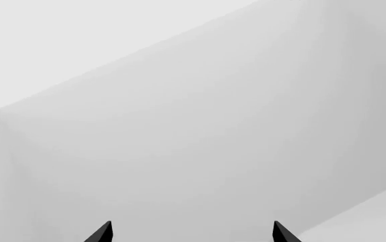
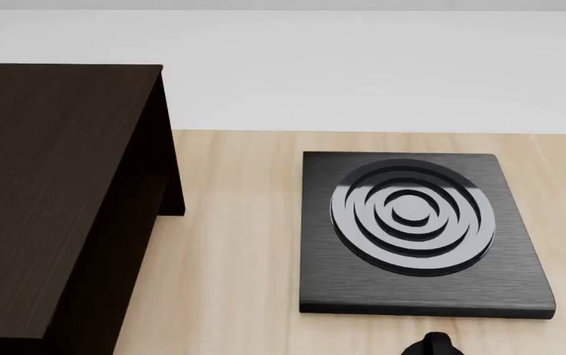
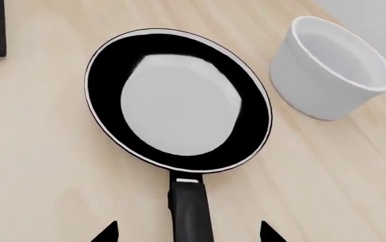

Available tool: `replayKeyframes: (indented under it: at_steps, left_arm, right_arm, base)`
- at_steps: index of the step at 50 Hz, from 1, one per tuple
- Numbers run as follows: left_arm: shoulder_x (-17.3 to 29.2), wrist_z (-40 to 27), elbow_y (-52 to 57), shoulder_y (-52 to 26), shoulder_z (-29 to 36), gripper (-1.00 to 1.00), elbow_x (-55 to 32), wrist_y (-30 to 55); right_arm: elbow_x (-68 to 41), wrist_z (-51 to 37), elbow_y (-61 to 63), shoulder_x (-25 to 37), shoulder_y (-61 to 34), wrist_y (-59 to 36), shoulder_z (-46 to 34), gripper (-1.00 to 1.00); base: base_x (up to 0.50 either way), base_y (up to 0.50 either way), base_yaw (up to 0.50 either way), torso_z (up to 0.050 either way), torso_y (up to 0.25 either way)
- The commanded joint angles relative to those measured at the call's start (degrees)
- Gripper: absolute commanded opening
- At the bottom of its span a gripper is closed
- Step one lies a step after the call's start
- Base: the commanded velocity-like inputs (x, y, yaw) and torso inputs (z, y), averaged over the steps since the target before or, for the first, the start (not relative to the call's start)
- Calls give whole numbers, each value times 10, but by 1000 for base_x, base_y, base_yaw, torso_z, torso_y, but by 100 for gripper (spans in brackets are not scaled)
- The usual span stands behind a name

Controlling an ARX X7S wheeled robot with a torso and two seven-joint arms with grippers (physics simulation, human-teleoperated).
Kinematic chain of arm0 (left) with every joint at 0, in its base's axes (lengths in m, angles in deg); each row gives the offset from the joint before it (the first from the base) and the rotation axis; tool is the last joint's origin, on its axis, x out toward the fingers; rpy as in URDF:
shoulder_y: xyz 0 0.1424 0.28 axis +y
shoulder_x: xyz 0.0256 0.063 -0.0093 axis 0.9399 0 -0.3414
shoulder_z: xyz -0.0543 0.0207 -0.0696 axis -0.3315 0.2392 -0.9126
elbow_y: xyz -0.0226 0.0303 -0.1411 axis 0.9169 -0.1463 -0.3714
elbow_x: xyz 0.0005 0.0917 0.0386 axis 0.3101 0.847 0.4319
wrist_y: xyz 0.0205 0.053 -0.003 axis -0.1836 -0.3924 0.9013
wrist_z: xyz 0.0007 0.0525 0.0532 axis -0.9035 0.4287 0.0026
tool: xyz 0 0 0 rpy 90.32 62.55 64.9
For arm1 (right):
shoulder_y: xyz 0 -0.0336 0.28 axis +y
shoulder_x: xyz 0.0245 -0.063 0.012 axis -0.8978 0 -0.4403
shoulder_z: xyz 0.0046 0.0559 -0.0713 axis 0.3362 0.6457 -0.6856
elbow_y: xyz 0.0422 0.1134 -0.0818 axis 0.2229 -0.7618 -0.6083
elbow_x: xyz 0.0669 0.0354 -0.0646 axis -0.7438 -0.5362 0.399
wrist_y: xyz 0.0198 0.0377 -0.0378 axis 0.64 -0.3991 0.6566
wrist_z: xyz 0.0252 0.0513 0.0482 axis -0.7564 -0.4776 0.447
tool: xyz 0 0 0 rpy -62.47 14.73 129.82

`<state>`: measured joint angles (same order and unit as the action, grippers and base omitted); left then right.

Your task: Put the frying pan under the cabinet shelf.

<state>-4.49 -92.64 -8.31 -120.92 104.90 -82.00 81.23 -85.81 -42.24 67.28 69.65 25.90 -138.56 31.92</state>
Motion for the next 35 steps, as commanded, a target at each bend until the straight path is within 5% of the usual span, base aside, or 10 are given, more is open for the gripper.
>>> replayKeyframes:
  at_steps: [1, 35]
  left_arm:
    - [-6, -4, -9, -12, 3, 100, -1, 0]
    - [-26, -17, -45, -26, 17, 100, -4, -28]
  right_arm:
    - [-2, 0, -36, 11, -18, 15, -2, 100]
    - [-5, -6, -164, 15, -64, 87, -33, 100]
  base:
    - [0, 0, 0, 0, 0]
    - [0, 0, 0, 0, 0]
